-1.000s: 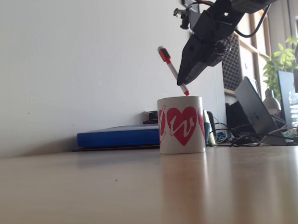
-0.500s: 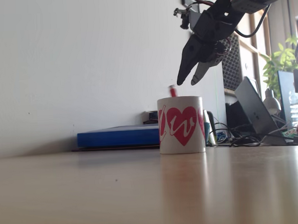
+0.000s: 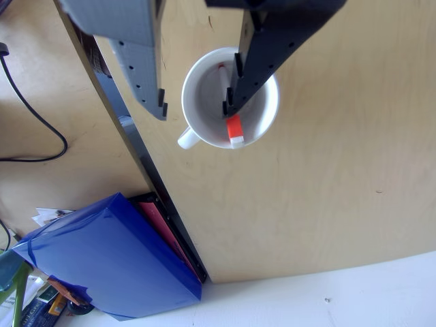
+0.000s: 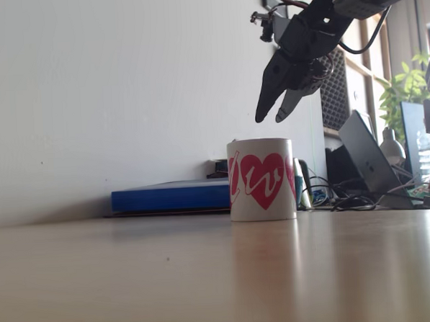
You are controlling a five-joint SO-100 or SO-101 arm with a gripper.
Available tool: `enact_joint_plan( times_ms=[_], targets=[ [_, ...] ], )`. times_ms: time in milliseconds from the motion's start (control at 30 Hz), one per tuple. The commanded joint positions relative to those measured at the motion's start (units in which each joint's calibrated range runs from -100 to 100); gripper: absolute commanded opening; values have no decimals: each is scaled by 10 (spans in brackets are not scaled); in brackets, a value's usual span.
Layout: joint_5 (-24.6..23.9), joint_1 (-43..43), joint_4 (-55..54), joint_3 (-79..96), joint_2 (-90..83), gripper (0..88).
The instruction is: Grab the pen and place it in the cup.
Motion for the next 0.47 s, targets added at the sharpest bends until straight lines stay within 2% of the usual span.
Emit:
enact_joint_plan(
  times_ms=[0, 433],
  targets=[
    [2, 1, -9, -3, -16, 213],
    [2, 1, -9, -5, -16, 213]
  ],
)
